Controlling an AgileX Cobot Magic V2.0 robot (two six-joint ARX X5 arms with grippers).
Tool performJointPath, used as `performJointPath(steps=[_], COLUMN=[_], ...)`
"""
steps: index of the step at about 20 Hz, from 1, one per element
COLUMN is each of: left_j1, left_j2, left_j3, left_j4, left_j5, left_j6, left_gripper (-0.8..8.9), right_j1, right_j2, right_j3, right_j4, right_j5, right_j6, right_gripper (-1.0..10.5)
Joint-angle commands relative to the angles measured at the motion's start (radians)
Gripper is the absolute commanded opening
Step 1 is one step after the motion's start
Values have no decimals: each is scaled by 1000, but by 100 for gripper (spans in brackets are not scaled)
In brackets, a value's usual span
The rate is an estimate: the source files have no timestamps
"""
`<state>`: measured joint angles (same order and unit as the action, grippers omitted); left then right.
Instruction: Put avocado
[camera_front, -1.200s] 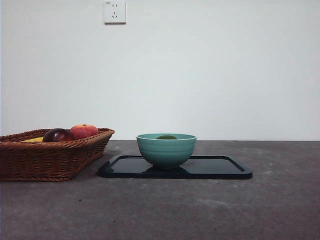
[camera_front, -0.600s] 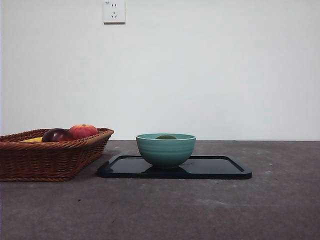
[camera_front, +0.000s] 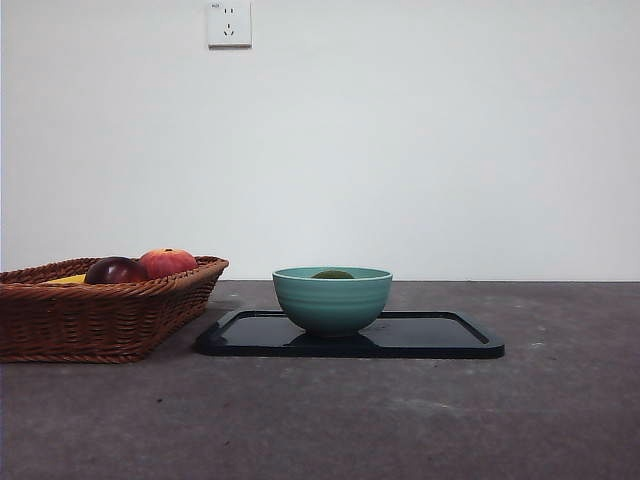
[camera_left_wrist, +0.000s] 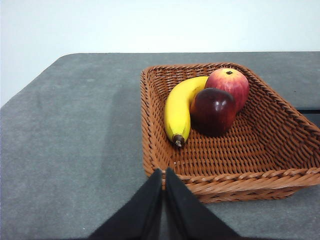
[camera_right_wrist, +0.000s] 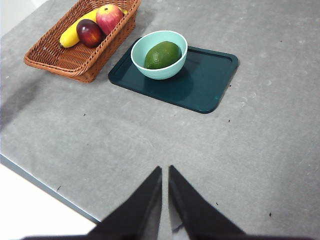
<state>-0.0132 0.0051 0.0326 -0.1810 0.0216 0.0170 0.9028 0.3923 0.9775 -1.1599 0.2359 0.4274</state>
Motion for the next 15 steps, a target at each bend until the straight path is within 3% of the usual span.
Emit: performJointPath(steps=[1,9,12,15], left_j1=[2,2,2,2], left_j2=[-2,-2,-2,-2], left_j3=[-21,-21,-21,-21], left_j4=[-7,-7,-7,-7], left_j5=[-3,-3,-3,-3], left_j6=[14,14,14,14], left_gripper=[9,9,9,9], right_j1=[11,11,-66,-254], right_j2=[3,3,-17,-70], right_j3=[10,10,3,-129], right_j4=[11,11,29,274], right_j5=[1,1,58,135], right_j6=[10,10,-126,-301], right_gripper=[16,16,16,16])
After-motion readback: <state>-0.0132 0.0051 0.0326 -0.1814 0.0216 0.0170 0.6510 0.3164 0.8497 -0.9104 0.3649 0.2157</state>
